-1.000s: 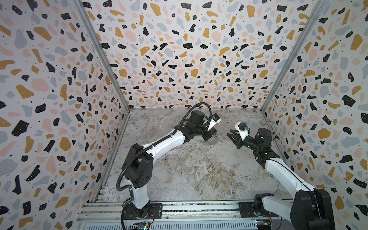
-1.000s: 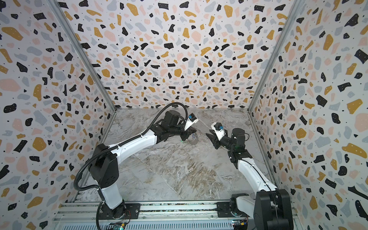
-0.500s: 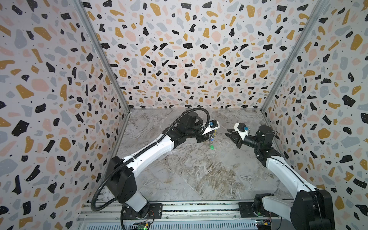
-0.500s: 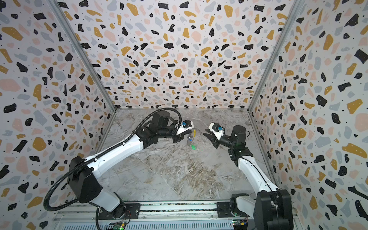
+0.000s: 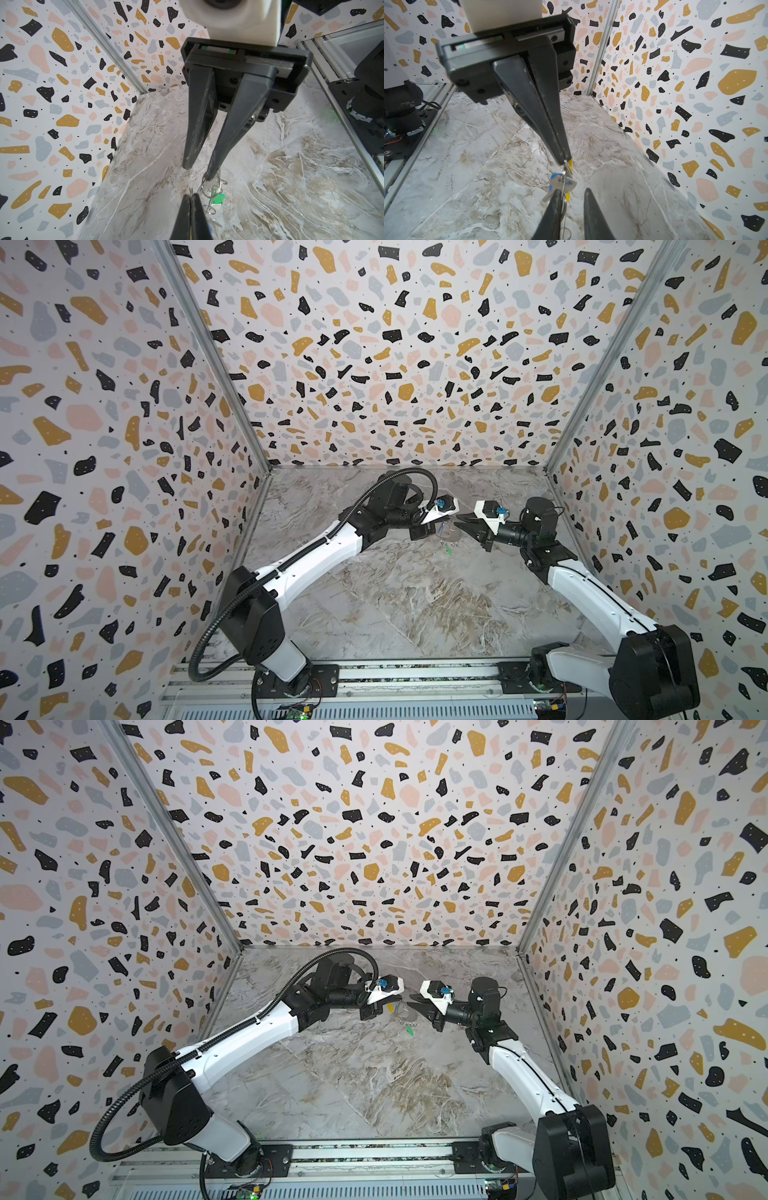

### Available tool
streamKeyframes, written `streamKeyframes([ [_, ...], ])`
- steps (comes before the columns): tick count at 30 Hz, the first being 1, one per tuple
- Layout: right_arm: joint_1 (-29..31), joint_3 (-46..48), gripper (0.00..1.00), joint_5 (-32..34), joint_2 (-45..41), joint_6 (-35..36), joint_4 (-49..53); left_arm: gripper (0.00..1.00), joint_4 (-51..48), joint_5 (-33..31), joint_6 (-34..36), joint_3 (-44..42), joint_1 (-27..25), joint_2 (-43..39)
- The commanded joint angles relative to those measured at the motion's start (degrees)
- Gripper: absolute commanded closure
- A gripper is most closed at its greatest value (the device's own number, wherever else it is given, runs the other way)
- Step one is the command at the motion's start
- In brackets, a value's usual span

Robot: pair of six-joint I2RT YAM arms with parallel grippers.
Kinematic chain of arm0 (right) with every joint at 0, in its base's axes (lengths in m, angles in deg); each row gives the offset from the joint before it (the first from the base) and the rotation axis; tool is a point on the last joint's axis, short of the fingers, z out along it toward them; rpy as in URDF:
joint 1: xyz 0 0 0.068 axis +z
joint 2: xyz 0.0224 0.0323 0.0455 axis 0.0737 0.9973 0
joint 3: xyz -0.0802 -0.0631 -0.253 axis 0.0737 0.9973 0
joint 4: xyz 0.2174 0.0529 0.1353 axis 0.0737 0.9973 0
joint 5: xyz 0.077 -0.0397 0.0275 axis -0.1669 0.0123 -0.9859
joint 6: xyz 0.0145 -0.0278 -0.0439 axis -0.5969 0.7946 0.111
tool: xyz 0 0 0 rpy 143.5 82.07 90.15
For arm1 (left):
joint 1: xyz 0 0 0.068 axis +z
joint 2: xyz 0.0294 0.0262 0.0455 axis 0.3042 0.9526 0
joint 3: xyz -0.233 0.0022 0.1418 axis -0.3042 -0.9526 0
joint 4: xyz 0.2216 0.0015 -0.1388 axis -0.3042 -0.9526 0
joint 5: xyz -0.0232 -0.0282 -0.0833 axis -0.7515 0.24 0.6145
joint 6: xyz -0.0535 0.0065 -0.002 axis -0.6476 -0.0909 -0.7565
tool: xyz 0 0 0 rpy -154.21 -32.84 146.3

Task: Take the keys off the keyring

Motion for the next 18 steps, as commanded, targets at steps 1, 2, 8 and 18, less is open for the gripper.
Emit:
streamKeyframes([
  [1, 0.48, -1.29, 0.79, -2.23, -0.2, -1.81, -2.14, 1.0, 2.04, 2.35, 1.43, -0.65, -0.27, -2.24],
  [2, 0.5, -1.36, 0.8, -2.45, -0.15, -1.83, -2.22, 1.0, 2.04, 2.47, 1.6, -0.78, -0.31, -2.28],
  [8, 0.5, -1.46, 0.8, -1.92, -0.37, -0.63, -0.63, 1.0, 2.04, 2.47, 2.43, -1.02, -0.49, -2.59],
  [18, 0.66, -2.38, 0.8, -3.07, 0.42, -0.2, 0.92, 1.0, 2.04, 2.81, 3.41, -1.27, -0.8, -2.72],
])
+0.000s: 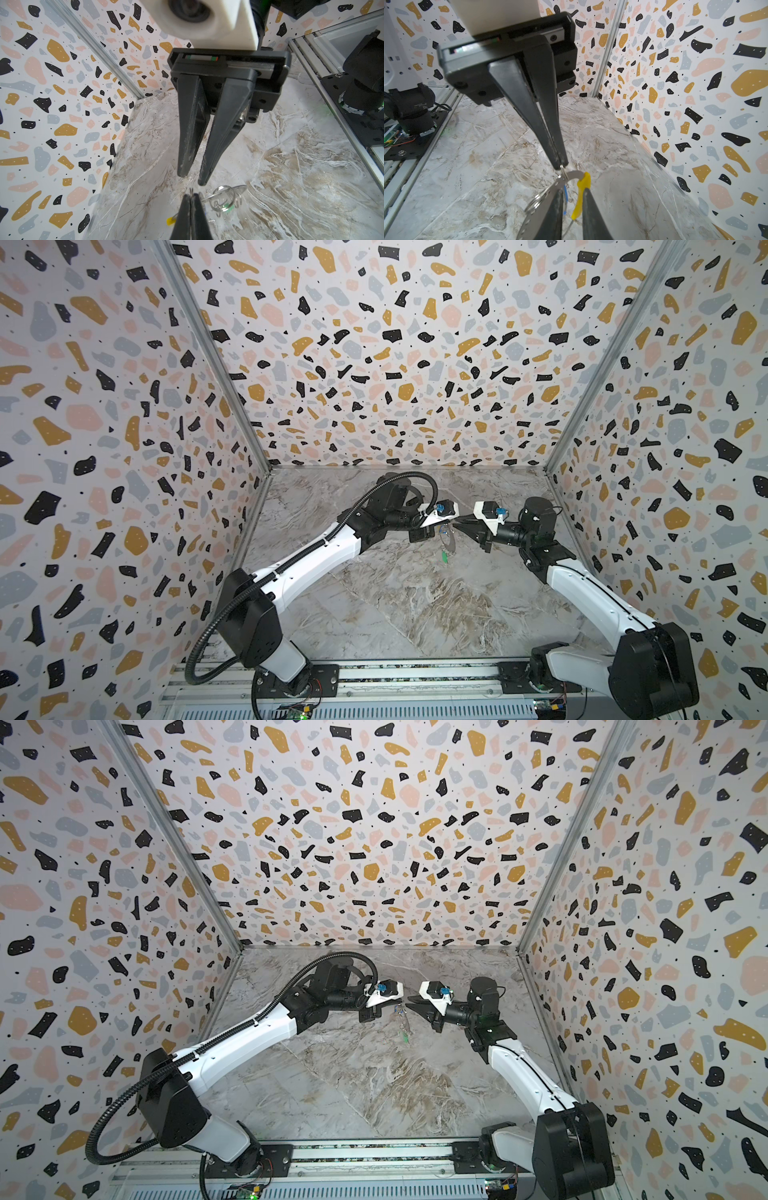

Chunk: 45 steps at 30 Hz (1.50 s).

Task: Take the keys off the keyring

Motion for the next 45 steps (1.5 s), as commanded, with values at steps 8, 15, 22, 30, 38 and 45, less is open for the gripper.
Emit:
streamKeyframes([
  [8, 1.08, -3.31, 0.81, -2.2, 0.77, 1.73, 2.75, 1.0, 2.02, 2.1, 1.45, -0.14, -0.9, -1.53],
  [15, 1.33, -1.85, 0.83, -3.06, 0.44, 1.84, 2.14, 1.0, 2.21, 2.18, 1.69, 0.47, -1.26, -0.88],
  [22, 1.35, -1.4, 0.89, -2.78, 0.18, 2.52, 2.77, 1.0, 2.62, 2.65, 1.84, 0.7, -1.42, -0.66],
  [30, 1.25, -1.91, 0.97, -2.95, 0.34, 4.34, 5.1, 1.0, 1.94, 2.14, 2.28, 0.64, -1.42, -0.57],
  [38, 1.16, -1.52, 1.0, -4.46, 0.86, 3.7, 3.99, 0.74, 3.67, 0.49, -0.81, -0.15, -1.03, -1.09],
  [45, 1.08, -0.41, 1.0, -6.02, 1.6, -0.63, -1.71, 0.64, 15.29, 1.4, -12.61, -7.86, 2.69, -5.86],
])
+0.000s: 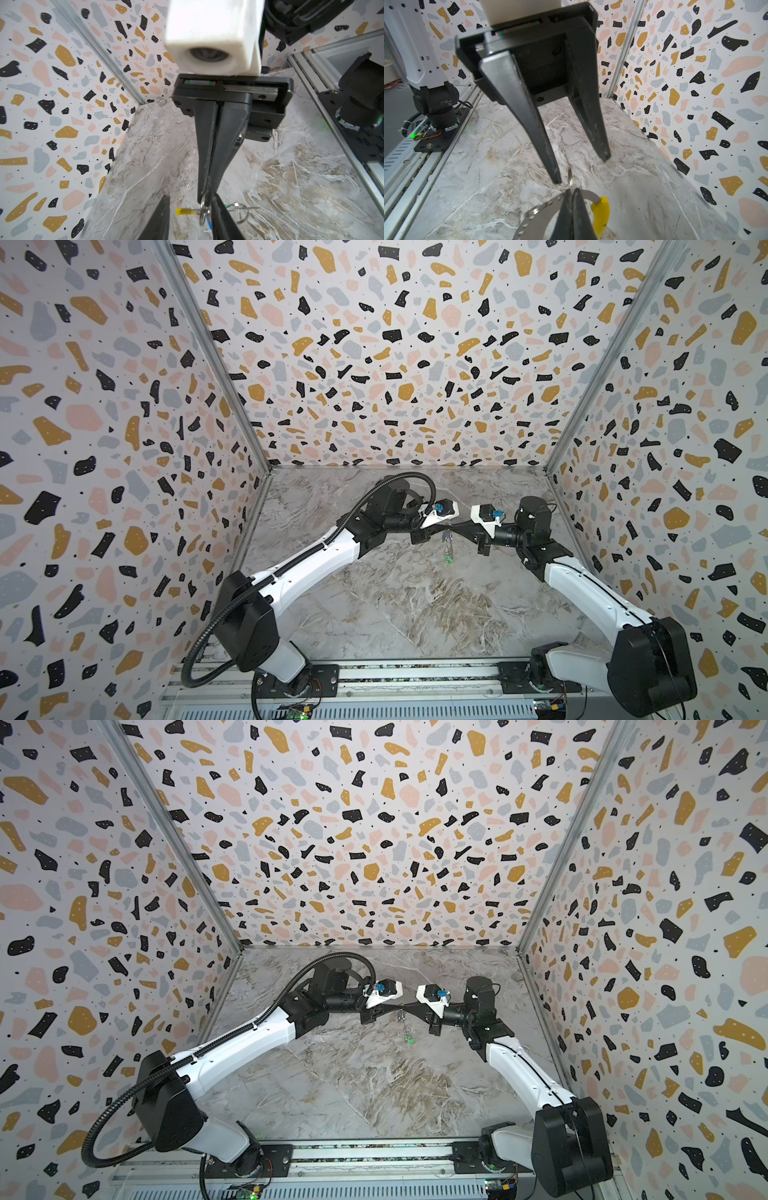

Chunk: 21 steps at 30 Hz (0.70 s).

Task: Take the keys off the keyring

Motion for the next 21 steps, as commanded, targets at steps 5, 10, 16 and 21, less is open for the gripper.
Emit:
streamKeyframes([
  [5, 0.02, 0.18, 1.0, -1.94, 0.5, -5.52, -6.48, 0.63, 11.46, -1.06, -8.2, -9.03, 2.46, -6.62],
  [10, 0.24, 1.33, 1.0, 1.09, -0.09, -9.2, -10.85, 0.62, 19.23, -3.03, -12.46, -15.92, 2.43, -8.95],
  [16, 1.7, 2.58, 1.0, 5.03, -1.12, -11.75, -14.87, 0.61, 27.9, -6.69, -16.67, -20.08, 1.76, -8.3],
  [21, 3.42, 4.91, 1.0, 9.59, -2.34, -12.61, -17.8, 0.61, 31.94, -7.92, -18.54, -20.65, 0.58, -6.71],
])
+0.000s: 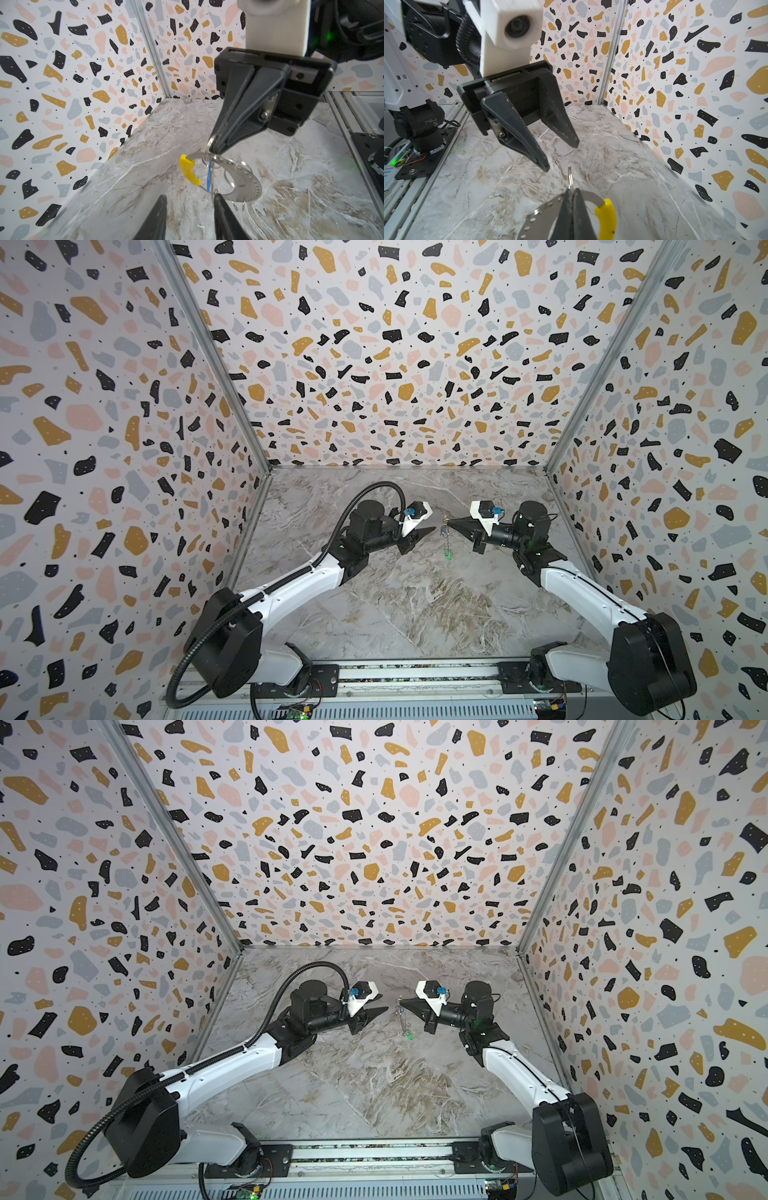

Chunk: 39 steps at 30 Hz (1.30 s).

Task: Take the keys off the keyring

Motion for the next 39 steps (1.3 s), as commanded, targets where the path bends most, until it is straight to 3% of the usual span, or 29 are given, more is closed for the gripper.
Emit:
streamKeyframes([
  [1, 1.23, 1.02, 1.0, 4.71, -2.4, -1.92, -4.16, 0.61, 7.72, -1.47, -2.35, -0.65, -1.08, 0.6],
  [19, 5.32, 4.02, 1.0, 22.35, -5.12, -6.3, -6.61, 0.62, 11.03, -8.2, -4.13, -2.87, -3.43, 2.56],
  [28, 9.92, 1.33, 1.0, 34.22, -4.24, -6.34, -0.59, 0.63, 11.4, -21.16, -4.86, -4.68, -3.91, 0.33],
  [32, 11.57, 1.03, 1.0, 40.04, -3.83, -7.66, -0.23, 0.63, 11.93, -23.53, -4.29, -5.6, -3.82, -0.69],
  [39, 12.73, -0.13, 1.0, 41.1, -2.73, -8.35, -0.04, 0.64, 10.53, -25.96, -5.11, -4.9, -3.88, 0.04],
])
